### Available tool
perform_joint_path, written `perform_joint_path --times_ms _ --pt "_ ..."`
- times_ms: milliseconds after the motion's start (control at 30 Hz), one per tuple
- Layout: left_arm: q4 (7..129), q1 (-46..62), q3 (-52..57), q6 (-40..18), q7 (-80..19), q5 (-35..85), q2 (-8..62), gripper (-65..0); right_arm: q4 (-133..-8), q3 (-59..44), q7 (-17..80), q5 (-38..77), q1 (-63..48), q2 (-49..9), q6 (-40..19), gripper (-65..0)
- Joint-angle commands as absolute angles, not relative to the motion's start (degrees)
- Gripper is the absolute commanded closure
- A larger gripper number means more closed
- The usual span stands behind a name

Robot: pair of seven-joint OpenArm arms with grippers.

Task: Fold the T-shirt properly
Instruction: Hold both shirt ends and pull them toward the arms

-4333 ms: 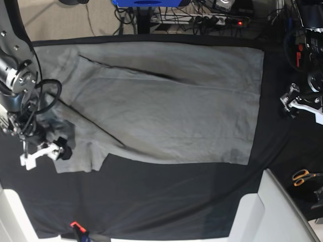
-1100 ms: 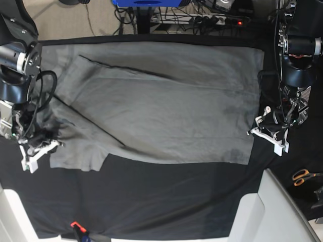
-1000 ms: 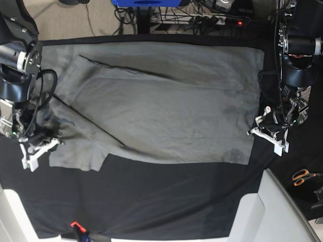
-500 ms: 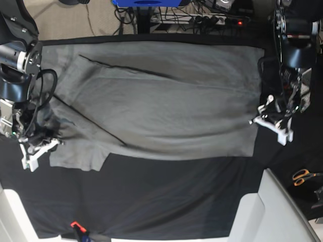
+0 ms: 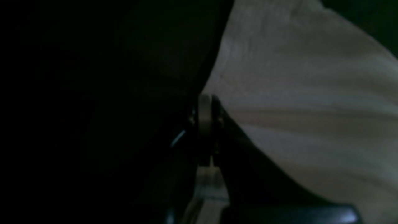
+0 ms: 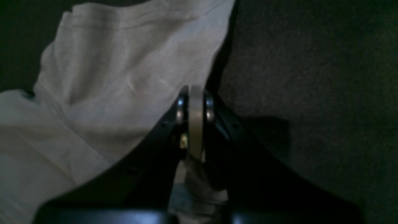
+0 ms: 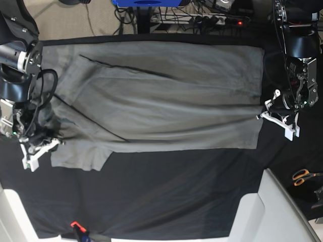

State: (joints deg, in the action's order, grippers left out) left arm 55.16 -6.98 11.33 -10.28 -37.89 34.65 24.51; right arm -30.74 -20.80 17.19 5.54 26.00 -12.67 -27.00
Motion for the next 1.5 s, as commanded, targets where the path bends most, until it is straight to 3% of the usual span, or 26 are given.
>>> perform_joint_path --times_ms 0,133,200,333,567,833,1233,1300,1467 --pt "56.4 -8.4 11.82 -9.98 -38.64 34.95 25.71 0.0 -31.78 -21.05 16.22 6.2 27.82 -13.49 -27.47 0.0" --pt "59.38 -8.75 13.58 -10.07 -40.31 34.95 25.71 -40.0 -31.78 -21.05 16.22 6.2 27.82 -13.49 -27.47 0.0" --pt "61.41 -8.92 15.69 -10.07 -40.48 34.95 25.45 -49.0 -31.78 -21.05 16.22 6.2 27.82 -13.49 -27.47 0.0" --pt "60.7 -13.05 16.57 -10.07 -40.48 34.51 25.45 -48.1 -31.78 -21.05 16.22 6.2 27.82 -13.49 -27.47 0.0" --pt "44.0 -25.1 15.87 -12.53 -39.96 34.42 25.19 -47.9 -31.78 -21.05 16.22 6.2 27.82 -13.49 -27.47 0.0" --pt "26.68 -32.4 2.33 -14.29 -28.88 34.95 24.22 -47.9 -31.78 -21.05 16.22 6.2 27.82 -13.49 -27.47 0.0" --pt "24.13 -32.04 2.24 -14.55 -26.68 34.95 22.29 -47.6 -31.78 -21.05 16.22 6.2 27.82 -13.58 -27.47 0.0" --pt "24.31 -32.04 2.33 -15.87 -26.77 34.95 21.14 -44.4 -31.78 -21.05 16.13 6.2 27.82 -13.58 -27.47 0.0" --pt "24.31 -32.04 2.33 -18.07 -26.68 34.68 19.65 -26.3 -31.78 -21.05 16.13 6.2 27.82 -13.76 -27.47 0.0"
